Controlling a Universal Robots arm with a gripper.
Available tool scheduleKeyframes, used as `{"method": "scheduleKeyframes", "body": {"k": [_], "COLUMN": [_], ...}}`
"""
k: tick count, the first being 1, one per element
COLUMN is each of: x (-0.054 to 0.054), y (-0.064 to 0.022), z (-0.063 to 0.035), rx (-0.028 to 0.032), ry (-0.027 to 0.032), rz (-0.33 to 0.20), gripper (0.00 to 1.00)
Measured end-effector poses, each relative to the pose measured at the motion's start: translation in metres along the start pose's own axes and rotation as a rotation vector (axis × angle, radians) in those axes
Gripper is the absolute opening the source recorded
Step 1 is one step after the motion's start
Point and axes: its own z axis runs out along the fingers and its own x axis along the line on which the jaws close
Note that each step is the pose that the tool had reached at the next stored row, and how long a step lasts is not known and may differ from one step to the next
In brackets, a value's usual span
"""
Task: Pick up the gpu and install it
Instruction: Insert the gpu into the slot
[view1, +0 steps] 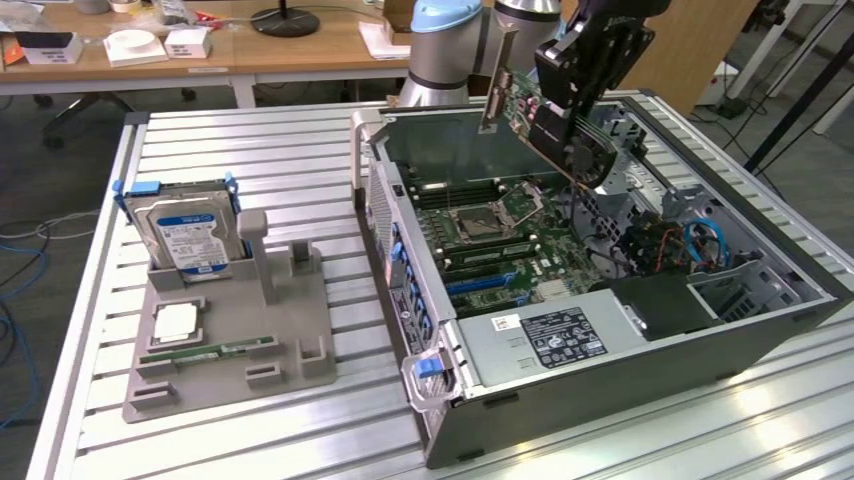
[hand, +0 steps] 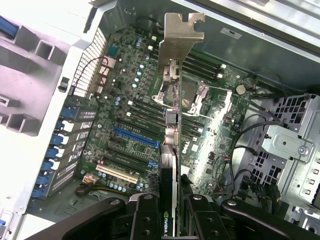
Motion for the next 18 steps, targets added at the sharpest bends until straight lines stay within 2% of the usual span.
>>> {"method": "scheduleKeyframes", "body": {"k": [18], "x": [0.0], "y": [0.0], "z": [-0.0005], "rx": [-0.0004], "ry": [0.0005], "rz": [-0.012], "gripper": [0.26]}}
